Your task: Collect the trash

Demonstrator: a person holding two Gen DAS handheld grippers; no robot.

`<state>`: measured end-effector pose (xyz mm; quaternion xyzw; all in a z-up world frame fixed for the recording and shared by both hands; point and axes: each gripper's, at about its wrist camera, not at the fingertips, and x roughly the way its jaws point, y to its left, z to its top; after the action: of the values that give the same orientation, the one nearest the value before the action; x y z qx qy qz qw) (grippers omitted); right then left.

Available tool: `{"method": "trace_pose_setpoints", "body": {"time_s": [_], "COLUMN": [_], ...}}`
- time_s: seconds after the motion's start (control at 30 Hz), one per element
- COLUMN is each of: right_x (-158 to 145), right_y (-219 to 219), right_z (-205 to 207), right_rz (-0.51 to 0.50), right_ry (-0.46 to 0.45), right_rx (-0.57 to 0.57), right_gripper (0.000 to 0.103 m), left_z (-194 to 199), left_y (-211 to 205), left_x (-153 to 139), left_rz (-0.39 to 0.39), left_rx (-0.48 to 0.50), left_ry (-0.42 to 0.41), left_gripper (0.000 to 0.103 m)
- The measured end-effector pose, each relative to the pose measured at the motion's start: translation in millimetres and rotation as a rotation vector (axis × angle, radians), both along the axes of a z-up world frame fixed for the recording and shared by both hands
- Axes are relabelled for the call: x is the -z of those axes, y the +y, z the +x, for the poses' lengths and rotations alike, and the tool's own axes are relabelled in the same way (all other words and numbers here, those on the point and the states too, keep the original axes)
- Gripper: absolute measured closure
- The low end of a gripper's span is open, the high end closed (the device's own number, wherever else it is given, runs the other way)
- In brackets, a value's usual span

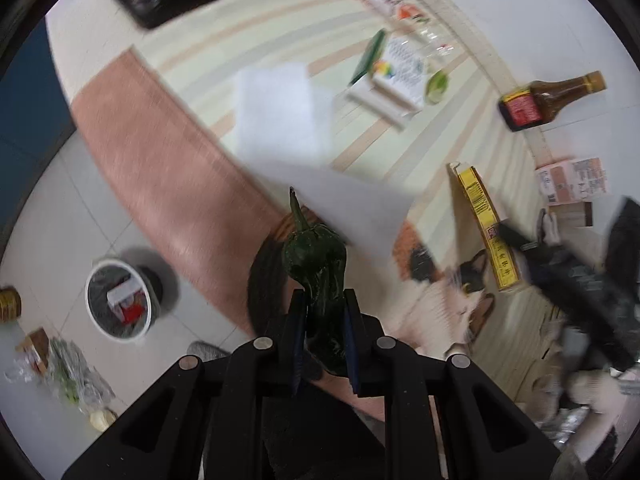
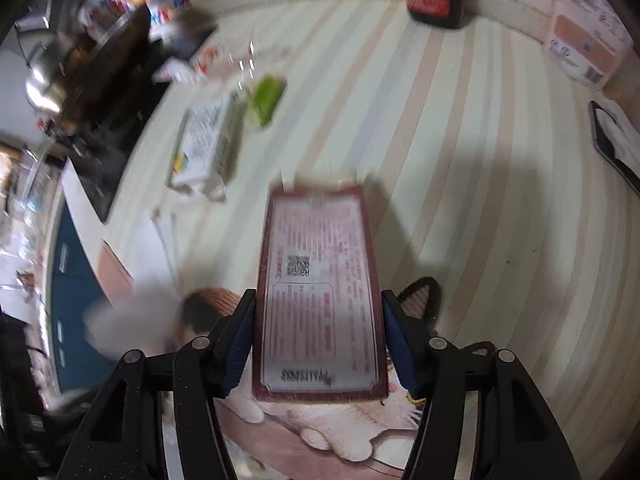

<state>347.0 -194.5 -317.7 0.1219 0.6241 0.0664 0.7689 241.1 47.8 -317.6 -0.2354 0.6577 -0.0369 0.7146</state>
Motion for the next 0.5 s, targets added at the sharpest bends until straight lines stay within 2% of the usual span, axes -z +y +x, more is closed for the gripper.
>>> {"method": "trace_pose_setpoints", "body": {"time_s": [0.07,0.13,0.23,0.33,0.43,0.5], "right_x": [-15,-18,10,52,83,96], "right_y": [1,12,46,74,94,106], "right_z": [-4,-3,5,10,9,4], "right_rz": [0.079,0.248,0.485,0.577,0.64,0.687], "right_ry": [-0.052,-0.038,0.133,0.317,0.43,0.477], "right_rx": [0.0,-0.034,-0.099,-0.087,-0.072,-0.075], "right_gripper": [0.03,0.03,0.03,0.03,0.03,0.041], "left_z": [-7,-11,-15,-16,-19,-21], "left_y": [5,9,14,18,22,23], "left_x": [5,9,14,19,21,21], "left_rz": [-0.009,-0.01,-0.013,-0.011,-0.015,-0.015], "left_rx": [-0.018,-0.035,-0.064,-0.086,-0.106,-0.114], "left_ry": [0.012,0.016,0.026,0.034,0.038,0.037], "left_gripper": [0.089,0.089,0.089,0.089,0.089,0.089]}}
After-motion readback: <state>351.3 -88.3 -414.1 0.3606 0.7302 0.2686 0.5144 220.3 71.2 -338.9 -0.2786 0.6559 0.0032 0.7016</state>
